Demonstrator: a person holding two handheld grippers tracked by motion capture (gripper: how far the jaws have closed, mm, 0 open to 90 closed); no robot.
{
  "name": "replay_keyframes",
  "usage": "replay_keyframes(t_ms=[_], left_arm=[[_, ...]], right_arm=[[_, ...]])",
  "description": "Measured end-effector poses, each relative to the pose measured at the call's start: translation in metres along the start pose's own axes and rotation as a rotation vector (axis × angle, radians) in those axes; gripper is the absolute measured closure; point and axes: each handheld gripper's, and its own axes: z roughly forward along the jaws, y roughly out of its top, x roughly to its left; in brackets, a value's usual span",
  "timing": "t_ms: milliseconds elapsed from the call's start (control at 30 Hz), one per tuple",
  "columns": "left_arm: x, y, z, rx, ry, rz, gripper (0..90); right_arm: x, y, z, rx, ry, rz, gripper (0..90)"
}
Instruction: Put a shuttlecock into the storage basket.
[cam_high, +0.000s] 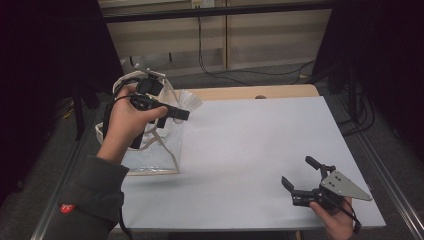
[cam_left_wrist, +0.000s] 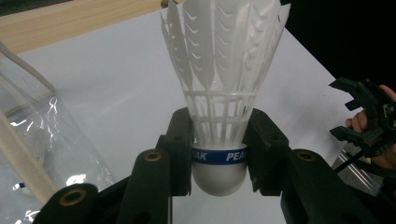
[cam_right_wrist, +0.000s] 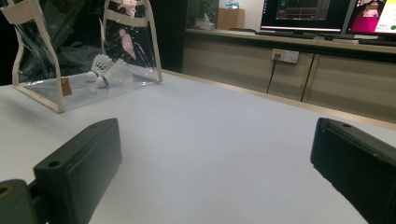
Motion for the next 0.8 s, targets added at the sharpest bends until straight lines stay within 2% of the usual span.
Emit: replay_keyframes(t_ms=[800], left_arm=[[0.010, -0.001, -0.015, -0.005, 0.016, -0.004, 64.9]], right_arm=[[0.001, 0.001, 0.000, -0.003, -0.003, -0.006, 2.0]])
